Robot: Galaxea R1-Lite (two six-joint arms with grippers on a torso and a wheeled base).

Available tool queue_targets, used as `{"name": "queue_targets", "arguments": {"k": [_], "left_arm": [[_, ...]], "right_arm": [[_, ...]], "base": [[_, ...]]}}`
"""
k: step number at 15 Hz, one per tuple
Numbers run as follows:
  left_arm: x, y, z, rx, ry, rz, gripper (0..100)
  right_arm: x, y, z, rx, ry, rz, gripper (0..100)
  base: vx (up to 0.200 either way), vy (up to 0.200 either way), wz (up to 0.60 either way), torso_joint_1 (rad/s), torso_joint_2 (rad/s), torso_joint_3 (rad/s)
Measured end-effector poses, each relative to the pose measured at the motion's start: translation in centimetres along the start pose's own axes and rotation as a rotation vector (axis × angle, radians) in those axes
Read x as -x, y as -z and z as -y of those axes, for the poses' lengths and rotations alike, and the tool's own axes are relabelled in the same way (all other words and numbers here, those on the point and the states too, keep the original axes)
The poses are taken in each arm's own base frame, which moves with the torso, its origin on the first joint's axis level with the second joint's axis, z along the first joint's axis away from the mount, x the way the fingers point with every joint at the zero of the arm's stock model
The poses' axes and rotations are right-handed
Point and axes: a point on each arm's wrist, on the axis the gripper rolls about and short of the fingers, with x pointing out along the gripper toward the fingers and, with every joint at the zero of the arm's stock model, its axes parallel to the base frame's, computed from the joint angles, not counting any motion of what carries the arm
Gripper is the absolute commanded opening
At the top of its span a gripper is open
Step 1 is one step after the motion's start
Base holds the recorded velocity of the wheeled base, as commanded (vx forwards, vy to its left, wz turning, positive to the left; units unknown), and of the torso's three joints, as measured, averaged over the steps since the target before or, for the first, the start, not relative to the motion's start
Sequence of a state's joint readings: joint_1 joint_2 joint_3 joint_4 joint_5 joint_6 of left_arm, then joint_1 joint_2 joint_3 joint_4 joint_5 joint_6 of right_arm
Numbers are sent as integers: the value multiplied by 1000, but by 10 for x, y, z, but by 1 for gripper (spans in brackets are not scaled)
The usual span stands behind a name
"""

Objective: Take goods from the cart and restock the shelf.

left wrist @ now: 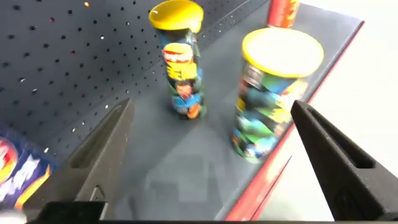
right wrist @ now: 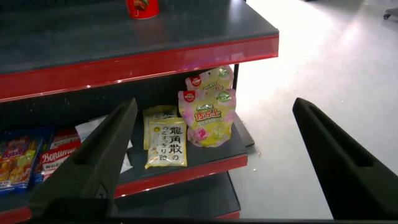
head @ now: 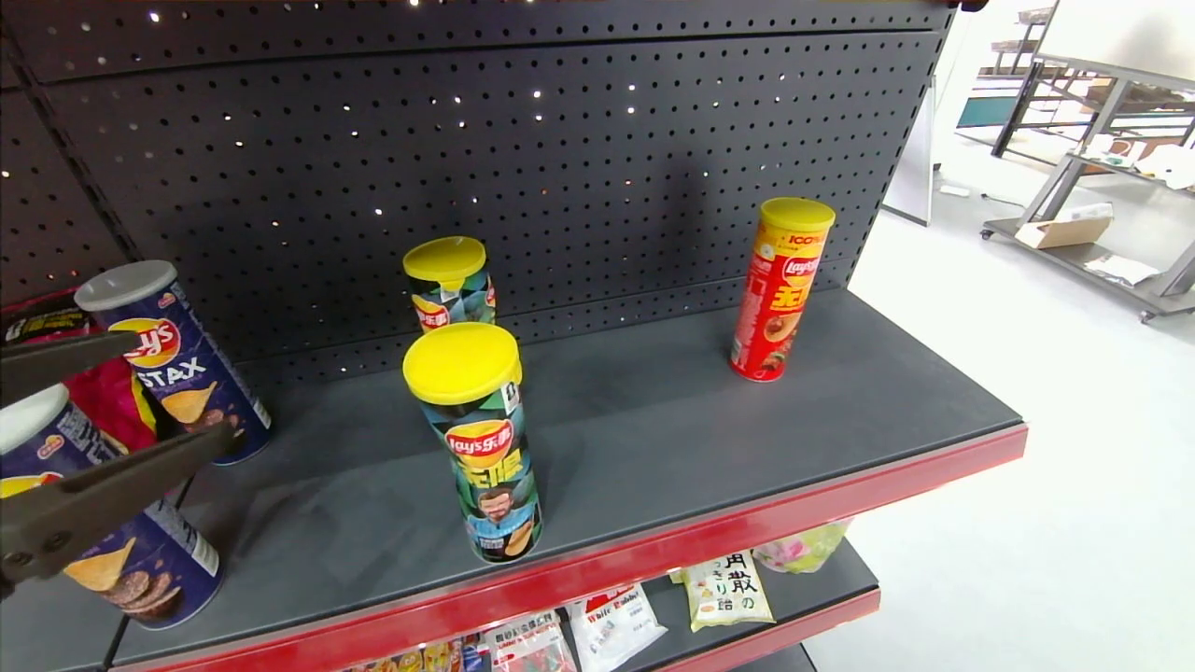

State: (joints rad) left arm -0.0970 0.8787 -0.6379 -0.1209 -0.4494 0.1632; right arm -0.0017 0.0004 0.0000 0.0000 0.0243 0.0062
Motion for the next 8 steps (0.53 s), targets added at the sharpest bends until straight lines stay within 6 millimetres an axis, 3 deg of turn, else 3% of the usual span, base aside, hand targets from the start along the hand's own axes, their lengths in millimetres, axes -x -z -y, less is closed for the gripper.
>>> {"name": "queue_targets", "arguments": {"k": [3, 5, 8], "left_arm": [[42, 13, 16, 18, -252, 6, 100], [68, 39, 29, 101, -438, -49, 100], [101, 74, 50, 205, -571, -122, 100]], "right_arm": [[0, 0, 0, 0, 0, 0, 100], [0, 0, 0, 0, 0, 0, 100], [0, 0, 0, 0, 0, 0, 100]], "base": [[0, 0, 0, 0, 0, 0], [0, 0, 0, 0, 0, 0], [0, 0, 0, 0, 0, 0]]}}
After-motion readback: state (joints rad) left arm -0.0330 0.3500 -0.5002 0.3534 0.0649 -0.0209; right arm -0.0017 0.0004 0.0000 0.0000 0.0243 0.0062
